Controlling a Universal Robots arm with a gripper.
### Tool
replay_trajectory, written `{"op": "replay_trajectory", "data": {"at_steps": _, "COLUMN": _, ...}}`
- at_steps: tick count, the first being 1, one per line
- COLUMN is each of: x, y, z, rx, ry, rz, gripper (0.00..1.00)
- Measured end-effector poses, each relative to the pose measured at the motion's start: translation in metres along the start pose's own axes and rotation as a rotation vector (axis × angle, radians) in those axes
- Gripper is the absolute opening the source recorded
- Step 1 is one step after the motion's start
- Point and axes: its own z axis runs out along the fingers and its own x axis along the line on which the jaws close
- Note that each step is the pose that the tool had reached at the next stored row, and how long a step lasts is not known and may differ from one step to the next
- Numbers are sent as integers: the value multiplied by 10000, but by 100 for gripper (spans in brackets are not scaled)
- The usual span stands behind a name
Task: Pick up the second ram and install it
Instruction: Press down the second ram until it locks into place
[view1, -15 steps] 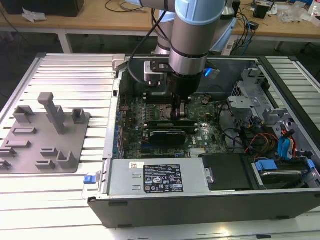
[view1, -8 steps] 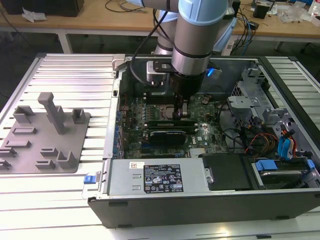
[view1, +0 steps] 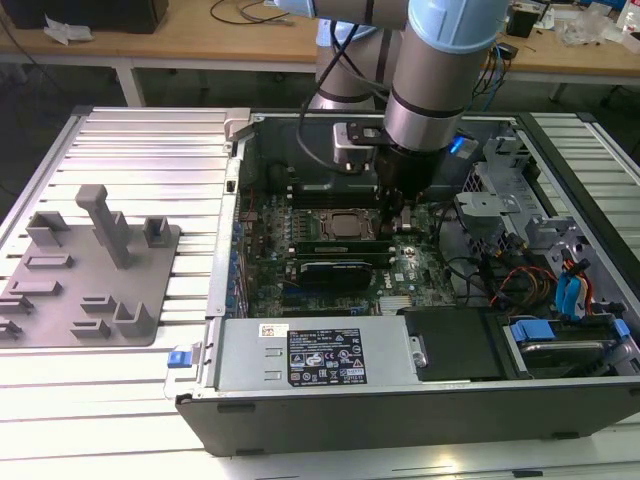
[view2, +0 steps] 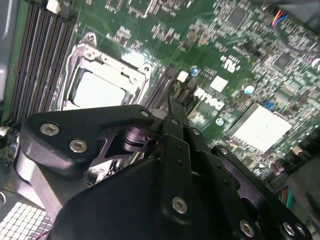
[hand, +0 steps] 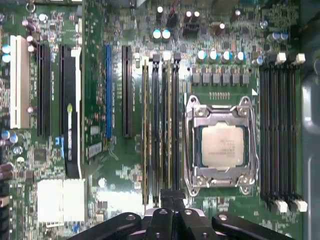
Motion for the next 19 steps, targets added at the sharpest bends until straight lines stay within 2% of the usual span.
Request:
{"op": "replay_trajectory", "data": {"at_steps": 4, "x": 0, "y": -24, "z": 5, "rx": 1, "ry": -2, "rz": 0, "gripper": 8}}
{"op": "replay_trajectory", "data": {"at_steps": 9, "x": -8, "y": -26, "z": 74, "rx": 1, "ry": 0, "rz": -1, "gripper": 8}}
{"op": "replay_trajectory", "data": {"at_steps": 19, "x": -5, "y": -26, "z": 117, "rx": 0, "ry": 4, "rz": -1, "gripper": 8}}
